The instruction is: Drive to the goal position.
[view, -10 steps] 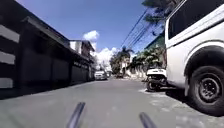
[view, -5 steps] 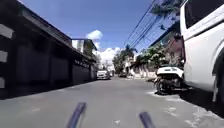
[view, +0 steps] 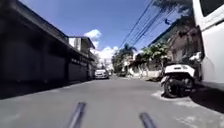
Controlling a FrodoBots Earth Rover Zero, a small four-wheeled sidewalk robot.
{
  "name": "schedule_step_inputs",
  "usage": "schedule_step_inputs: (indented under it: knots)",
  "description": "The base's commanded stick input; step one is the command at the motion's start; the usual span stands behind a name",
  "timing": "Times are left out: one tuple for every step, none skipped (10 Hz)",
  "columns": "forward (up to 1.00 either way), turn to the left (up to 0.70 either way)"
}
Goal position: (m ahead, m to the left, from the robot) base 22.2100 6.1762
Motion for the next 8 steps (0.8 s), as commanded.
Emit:
schedule_step_inputs:
  knots:
    - [1.00,0.00]
    - [1.00,0.00]
    - [1.00,0.00]
    - [1.00,0.00]
    - [1.00,0.00]
    - [1.00,-0.38]
    - [1.00,-0.19]
    - [1.00,0.12]
